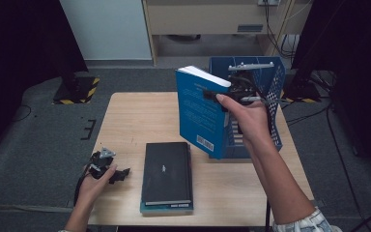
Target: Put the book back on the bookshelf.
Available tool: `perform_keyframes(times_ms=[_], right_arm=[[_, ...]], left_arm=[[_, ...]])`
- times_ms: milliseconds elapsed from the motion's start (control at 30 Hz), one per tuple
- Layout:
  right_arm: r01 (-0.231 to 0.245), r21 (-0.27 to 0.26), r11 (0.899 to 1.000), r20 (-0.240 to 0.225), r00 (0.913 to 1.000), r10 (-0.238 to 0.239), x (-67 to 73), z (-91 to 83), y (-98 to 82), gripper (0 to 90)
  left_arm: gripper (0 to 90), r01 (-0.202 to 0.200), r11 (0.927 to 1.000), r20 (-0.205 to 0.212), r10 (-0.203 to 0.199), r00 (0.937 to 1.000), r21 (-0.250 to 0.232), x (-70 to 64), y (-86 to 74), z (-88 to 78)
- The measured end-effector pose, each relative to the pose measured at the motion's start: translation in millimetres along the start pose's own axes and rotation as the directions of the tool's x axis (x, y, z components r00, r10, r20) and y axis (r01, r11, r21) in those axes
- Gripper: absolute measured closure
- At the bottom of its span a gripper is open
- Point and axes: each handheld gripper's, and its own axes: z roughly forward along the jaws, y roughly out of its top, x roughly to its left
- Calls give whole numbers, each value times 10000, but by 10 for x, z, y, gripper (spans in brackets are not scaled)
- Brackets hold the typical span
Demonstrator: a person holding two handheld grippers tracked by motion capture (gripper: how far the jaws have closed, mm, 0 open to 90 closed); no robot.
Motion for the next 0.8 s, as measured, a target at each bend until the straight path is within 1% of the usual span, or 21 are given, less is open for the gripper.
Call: perform_keyframes(times_ms=[33,67,200,267,333,400,467,567,600,767,800], right_arm=[[0,0,10000,0,10000,0,0,0,0,607],[-78,-21,10000,62,9999,79,-35,-44,-11,607],[-201,-52,9998,122,9997,201,-80,-100,-26,607],[-281,-166,9995,202,9994,284,-122,-179,-34,606],[-304,-184,9994,238,9992,308,-131,-198,-35,607],[-413,-278,9988,387,9984,423,-177,-282,-43,606],[-399,-293,9988,435,9982,411,-187,-302,-46,606],[-429,-340,9985,586,9973,448,-223,-383,-63,606],[-526,-375,9979,649,9964,550,-252,-426,-73,606],[-641,-439,9970,777,9947,673,-311,-504,-89,606],[-669,-500,9965,869,9937,711,-338,-537,-97,606]], left_arm=[[15,0,10000,0,0,10000,0,0,0,0],[7,20,9999,-10,-20,10000,-111,-8,-15,6],[0,29,9997,-31,-30,10000,-251,-13,-28,12],[0,40,9994,-36,-41,10000,-332,-16,-36,17],[0,40,9994,-50,-41,10000,-355,-17,-39,17],[0,39,9992,-56,-41,10000,-401,-17,-45,16],[0,53,9991,-64,-56,10000,-425,-19,-48,17],[0,55,9990,-63,-58,10000,-454,-19,-51,17],[0,59,9988,-63,-62,10000,-482,-19,-53,18],[0,56,9986,-74,-60,10000,-520,-19,-58,19],[0,57,9986,-68,-61,10000,-530,-18,-58,19]])
